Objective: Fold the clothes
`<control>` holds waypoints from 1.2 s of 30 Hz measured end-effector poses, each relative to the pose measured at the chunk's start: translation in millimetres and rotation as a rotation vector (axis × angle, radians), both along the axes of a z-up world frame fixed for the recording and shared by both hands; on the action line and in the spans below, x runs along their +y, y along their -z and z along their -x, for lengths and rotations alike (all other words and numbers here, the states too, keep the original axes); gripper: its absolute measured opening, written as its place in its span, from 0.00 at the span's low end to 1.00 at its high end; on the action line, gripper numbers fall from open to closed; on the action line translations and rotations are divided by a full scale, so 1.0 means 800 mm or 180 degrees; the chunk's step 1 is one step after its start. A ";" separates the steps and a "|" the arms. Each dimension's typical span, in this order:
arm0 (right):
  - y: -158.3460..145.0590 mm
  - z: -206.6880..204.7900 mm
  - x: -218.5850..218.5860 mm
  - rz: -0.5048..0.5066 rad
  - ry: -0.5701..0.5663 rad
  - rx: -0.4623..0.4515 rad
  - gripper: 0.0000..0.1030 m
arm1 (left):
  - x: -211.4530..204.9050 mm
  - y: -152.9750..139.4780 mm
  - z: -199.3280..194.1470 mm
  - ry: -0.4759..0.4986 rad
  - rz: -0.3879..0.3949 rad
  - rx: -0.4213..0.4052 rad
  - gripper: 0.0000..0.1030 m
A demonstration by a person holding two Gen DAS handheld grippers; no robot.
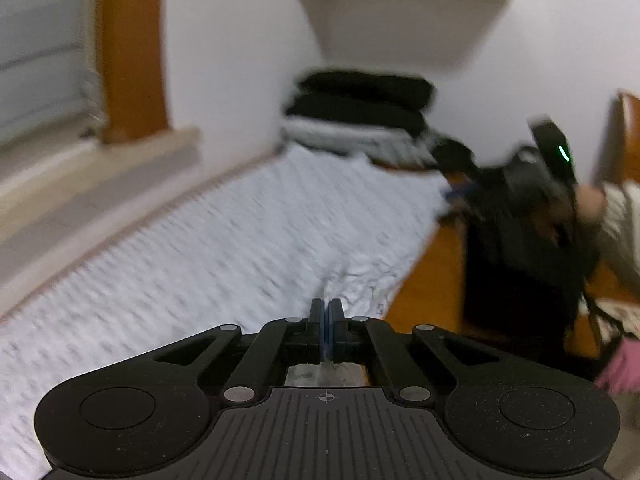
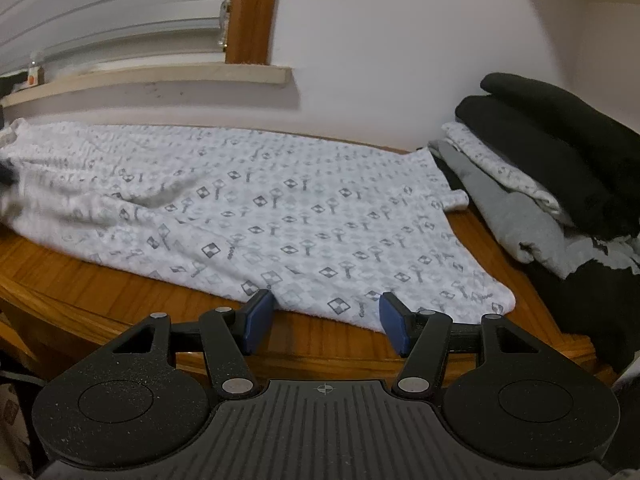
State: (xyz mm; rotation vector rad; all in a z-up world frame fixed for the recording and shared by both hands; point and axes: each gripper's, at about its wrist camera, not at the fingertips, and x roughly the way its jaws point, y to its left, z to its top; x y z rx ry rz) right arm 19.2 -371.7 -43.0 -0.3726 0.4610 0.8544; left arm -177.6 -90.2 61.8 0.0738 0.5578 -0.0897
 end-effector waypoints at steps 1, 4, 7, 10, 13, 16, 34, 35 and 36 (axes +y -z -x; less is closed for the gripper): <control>-0.001 0.001 0.000 0.0017 0.0009 -0.0025 0.57 | 0.006 -0.004 -0.004 -0.0100 -0.0085 -0.0032 0.02; -0.001 0.001 -0.001 0.0025 0.0045 -0.0032 0.57 | 0.027 -0.007 -0.015 -0.0367 -0.0178 -0.0057 0.02; 0.001 -0.001 -0.003 -0.0002 0.0075 -0.0042 0.58 | 0.042 0.004 -0.024 -0.0447 0.0012 0.0077 0.03; 0.001 -0.003 -0.005 0.0011 0.0099 -0.0078 0.58 | 0.043 0.015 -0.026 -0.0462 0.0052 0.0148 0.03; 0.001 -0.005 -0.008 0.0036 0.0118 -0.0115 0.58 | 0.046 0.015 -0.021 -0.0477 0.0087 0.0137 0.12; 0.000 -0.011 -0.012 0.0023 0.0164 -0.0101 0.57 | 0.048 0.011 -0.012 -0.0543 0.0069 0.0082 0.20; -0.001 -0.020 -0.040 -0.0222 0.0387 0.0059 0.49 | -0.088 0.039 -0.074 0.0283 -0.0623 0.0150 0.42; 0.000 -0.022 -0.044 -0.0248 0.0419 0.0076 0.49 | -0.092 0.045 -0.085 0.0305 -0.0661 0.0195 0.42; 0.000 -0.025 -0.048 -0.0289 0.0469 0.0125 0.49 | -0.093 0.050 -0.094 0.0315 -0.0691 0.0216 0.42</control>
